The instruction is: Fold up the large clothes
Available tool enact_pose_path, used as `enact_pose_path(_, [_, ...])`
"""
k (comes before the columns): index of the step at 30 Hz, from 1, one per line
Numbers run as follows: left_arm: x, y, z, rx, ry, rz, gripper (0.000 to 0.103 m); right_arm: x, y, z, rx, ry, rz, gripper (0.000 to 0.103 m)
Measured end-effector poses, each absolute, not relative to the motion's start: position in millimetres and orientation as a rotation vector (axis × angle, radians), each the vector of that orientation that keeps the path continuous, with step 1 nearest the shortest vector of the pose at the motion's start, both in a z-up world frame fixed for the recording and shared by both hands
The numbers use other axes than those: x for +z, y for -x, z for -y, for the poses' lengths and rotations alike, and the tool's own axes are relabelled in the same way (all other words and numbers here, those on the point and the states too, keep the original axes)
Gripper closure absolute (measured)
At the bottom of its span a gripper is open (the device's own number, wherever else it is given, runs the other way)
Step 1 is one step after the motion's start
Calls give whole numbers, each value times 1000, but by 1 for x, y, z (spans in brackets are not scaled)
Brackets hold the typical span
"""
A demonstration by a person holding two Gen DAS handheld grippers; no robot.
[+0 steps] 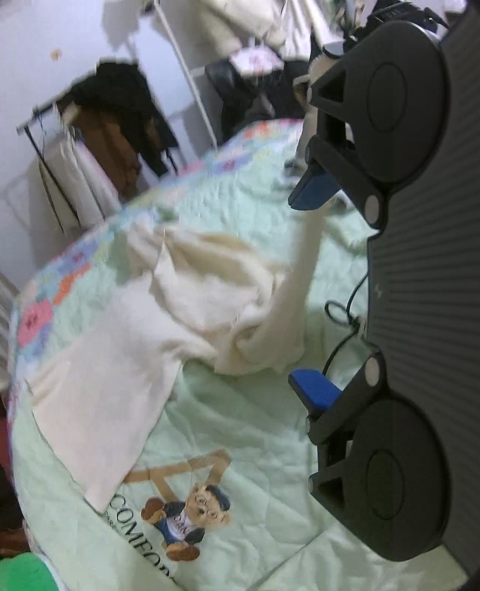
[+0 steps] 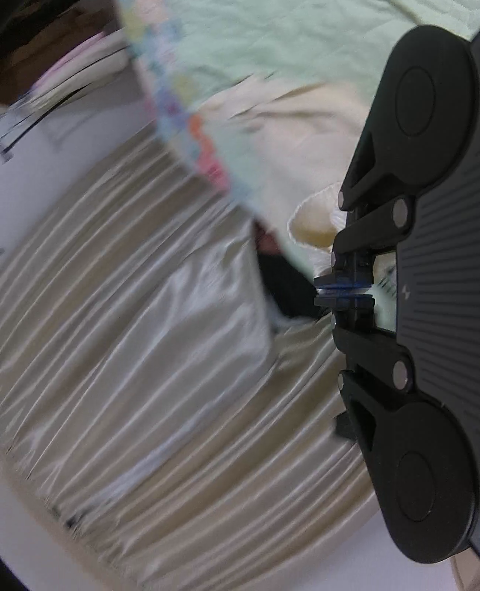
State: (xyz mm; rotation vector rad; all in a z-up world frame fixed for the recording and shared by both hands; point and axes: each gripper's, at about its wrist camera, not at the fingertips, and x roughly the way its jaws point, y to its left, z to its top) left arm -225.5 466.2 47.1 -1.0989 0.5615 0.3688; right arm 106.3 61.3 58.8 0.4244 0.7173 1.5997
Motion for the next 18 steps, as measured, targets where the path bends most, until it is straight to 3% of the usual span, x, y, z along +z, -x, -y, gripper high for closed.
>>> enact_pose_path(5, [59, 211, -422, 279, 890, -533, 4, 85, -65, -47, 1708, -400, -699, 100])
enact_pose_path(11, [57, 198, -409, 240, 832, -458, 4, 87, -44, -76, 1817, -407, -781, 100])
enact_pose_path(13, [57, 187, -427, 237, 867, -386, 21, 95, -47, -96, 1820, -390, -763, 100])
enact_pose_path(14, [58, 178, -439, 230, 884, -357, 53, 99, -51, -106, 1813, -379, -749, 100])
enact_pose_path(15, [58, 169, -451, 224, 901, -330, 70, 102, -54, -117, 1805, -368, -736, 100])
enact_pose_path(18, [51, 124, -478, 250, 910, -332, 79, 98, -87, -164, 1680, -325, -721, 100])
